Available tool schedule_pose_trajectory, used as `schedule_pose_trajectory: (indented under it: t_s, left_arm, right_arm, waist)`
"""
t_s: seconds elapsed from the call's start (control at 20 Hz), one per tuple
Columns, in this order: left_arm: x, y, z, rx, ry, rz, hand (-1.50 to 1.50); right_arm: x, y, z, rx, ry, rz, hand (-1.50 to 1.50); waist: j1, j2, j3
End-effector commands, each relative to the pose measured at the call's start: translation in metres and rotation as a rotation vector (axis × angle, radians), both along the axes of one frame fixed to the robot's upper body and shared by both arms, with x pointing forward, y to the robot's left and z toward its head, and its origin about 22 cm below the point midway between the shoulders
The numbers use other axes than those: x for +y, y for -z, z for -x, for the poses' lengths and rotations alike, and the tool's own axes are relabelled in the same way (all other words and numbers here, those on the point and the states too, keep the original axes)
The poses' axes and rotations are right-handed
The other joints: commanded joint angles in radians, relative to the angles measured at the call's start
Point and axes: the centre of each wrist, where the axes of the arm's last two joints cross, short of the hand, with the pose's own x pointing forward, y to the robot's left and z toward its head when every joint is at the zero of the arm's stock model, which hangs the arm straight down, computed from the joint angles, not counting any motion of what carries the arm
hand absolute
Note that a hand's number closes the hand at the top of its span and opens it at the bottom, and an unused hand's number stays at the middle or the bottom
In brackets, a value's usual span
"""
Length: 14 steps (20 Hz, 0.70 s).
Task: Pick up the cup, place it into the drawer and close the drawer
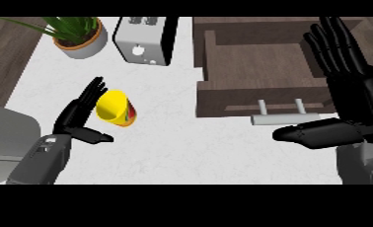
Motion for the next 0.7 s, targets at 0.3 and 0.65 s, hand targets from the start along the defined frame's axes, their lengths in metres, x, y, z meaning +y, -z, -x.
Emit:
schedule_pose_trajectory:
  t_s: [0.3, 0.65]
  left_arm:
    - [-0.013, 0.016, 0.009, -0.075, 0.052, 0.073, -1.5]
    - [-0.023, 0.019, 0.007, -0.094, 0.048, 0.091, -1.5]
  right_arm:
    - [-0.011, 0.008, -0.001, -0.009, 0.003, -0.015, -1.5]
    - [-0.007, -0.002, -0.001, 0.001, -0.004, -0.029, -1.5]
  waist:
    - [-0.013, 0.005, -0.001]
    - [-0.018, 0.007, -0.002]
